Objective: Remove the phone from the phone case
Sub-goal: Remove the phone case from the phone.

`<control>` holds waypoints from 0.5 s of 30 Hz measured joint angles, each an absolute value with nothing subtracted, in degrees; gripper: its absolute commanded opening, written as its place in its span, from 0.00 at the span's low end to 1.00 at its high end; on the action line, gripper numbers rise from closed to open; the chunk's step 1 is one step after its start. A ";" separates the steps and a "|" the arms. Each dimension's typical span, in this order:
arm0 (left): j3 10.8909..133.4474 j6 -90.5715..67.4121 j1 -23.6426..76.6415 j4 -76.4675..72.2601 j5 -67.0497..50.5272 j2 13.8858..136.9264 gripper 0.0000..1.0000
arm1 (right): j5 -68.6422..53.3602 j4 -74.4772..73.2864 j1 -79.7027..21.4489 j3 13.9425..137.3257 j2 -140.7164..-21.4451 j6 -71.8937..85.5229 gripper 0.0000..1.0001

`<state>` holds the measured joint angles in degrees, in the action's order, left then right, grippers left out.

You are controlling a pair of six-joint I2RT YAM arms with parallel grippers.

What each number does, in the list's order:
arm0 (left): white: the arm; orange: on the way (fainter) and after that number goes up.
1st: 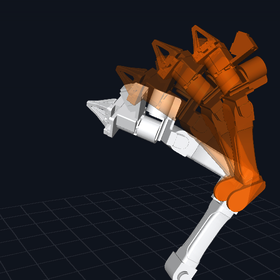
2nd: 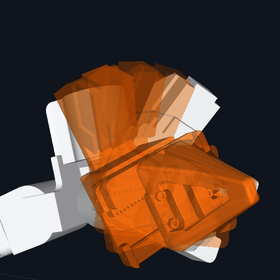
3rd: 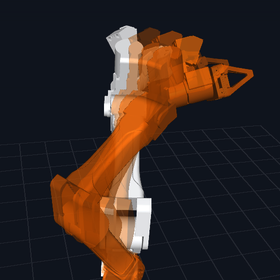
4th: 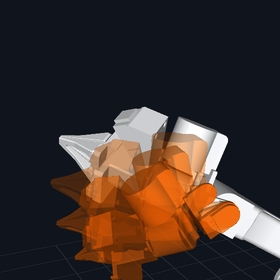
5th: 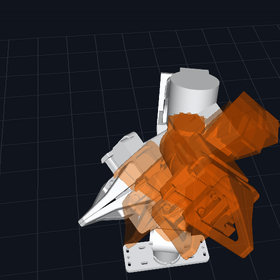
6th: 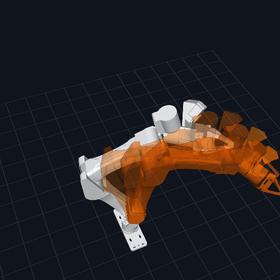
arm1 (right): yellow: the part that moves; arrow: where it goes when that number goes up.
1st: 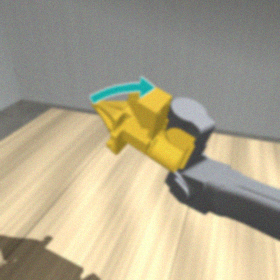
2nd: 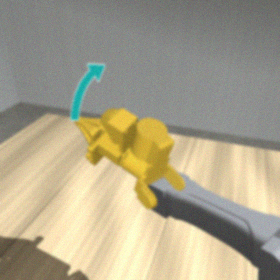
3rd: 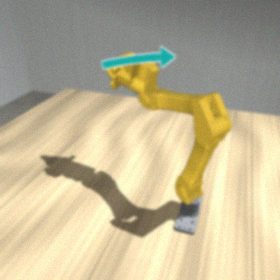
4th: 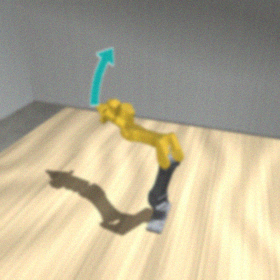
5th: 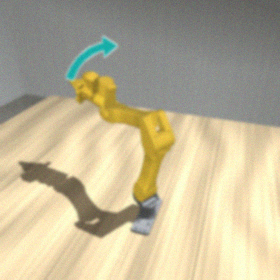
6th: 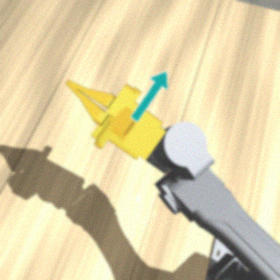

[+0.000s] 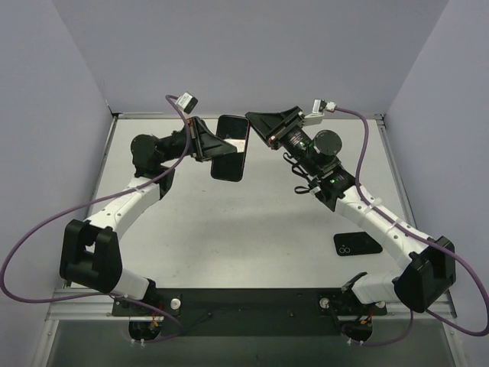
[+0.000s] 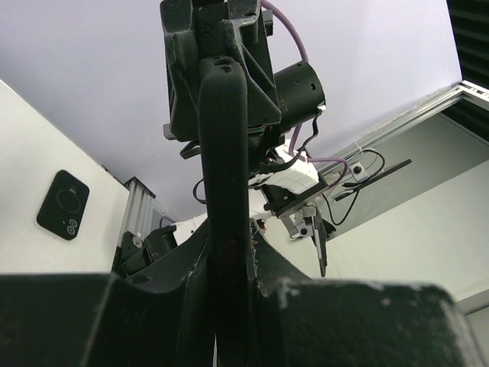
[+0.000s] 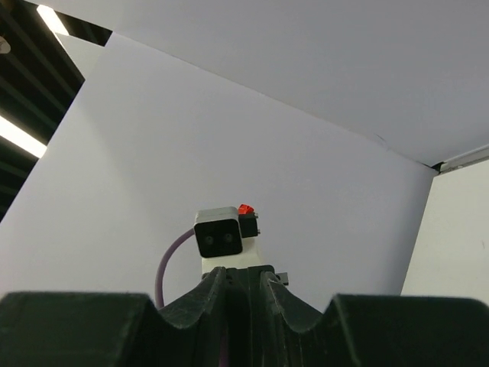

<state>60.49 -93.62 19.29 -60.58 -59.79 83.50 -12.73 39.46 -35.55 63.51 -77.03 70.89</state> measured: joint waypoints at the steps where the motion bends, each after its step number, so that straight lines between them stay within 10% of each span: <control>1: 60.49 -93.93 19.16 -60.47 -60.18 83.72 0.00 | -12.56 39.46 -35.55 63.20 -77.06 70.28 0.20; 15: 60.49 -98.70 17.91 -61.04 -63.81 86.52 0.00 | -12.12 42.61 -34.94 58.83 -78.06 67.81 0.22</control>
<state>60.49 -98.70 17.91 -61.04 -63.81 86.52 -12.12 42.61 -34.94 58.83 -78.06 67.81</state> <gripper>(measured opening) 0.239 0.216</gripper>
